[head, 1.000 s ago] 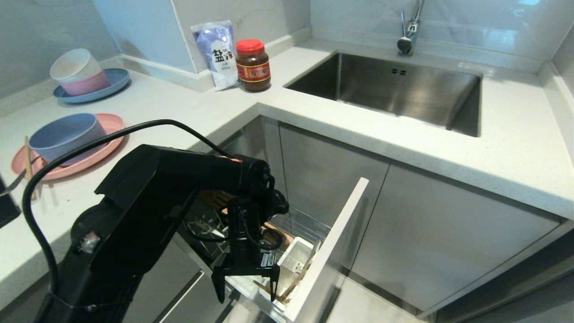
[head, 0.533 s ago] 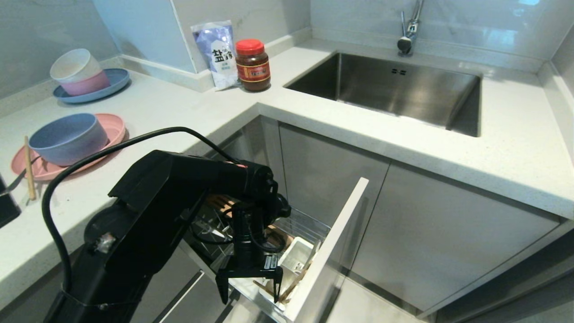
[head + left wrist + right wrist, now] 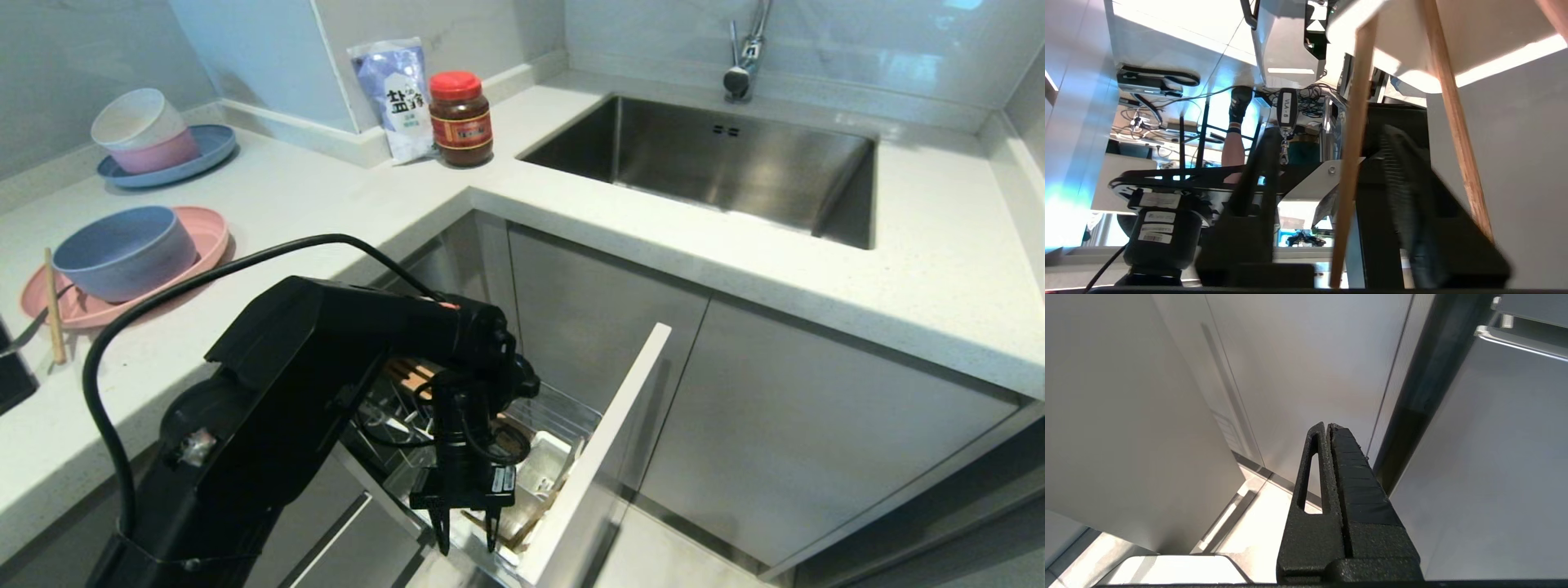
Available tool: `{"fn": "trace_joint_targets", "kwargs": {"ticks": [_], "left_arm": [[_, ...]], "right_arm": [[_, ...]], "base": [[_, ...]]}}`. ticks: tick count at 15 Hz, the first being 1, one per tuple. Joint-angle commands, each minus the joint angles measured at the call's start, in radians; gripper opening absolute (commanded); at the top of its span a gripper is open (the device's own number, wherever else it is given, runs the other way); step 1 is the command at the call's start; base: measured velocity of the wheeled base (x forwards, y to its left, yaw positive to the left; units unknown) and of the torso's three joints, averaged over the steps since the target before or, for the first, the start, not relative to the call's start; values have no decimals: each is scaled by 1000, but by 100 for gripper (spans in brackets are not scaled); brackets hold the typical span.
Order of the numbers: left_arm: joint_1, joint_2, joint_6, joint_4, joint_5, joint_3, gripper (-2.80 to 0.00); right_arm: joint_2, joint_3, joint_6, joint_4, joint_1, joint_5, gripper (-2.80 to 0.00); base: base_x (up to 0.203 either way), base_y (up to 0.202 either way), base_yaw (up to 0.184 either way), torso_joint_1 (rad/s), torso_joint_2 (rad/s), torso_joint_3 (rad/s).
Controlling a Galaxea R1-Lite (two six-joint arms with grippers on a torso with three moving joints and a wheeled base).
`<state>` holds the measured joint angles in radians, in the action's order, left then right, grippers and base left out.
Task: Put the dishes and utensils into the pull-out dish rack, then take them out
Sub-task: Take the chopsticks out of the cupboard
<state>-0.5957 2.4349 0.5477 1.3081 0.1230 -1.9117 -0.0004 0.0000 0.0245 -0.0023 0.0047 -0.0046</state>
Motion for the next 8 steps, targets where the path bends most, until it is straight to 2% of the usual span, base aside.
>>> {"fn": "trace_joint_targets", "kwargs": {"ticks": [1, 8], "left_arm": [[-10, -5, 5, 7, 1, 0, -280], [-27, -22, 11, 18, 7, 1, -280]], "right_arm": [[-4, 2, 0, -1, 1, 0, -280], [-4, 2, 0, 0, 0, 0, -280]], "base": [[0, 0, 0, 0, 0, 0], [0, 0, 0, 0, 0, 0]]}}
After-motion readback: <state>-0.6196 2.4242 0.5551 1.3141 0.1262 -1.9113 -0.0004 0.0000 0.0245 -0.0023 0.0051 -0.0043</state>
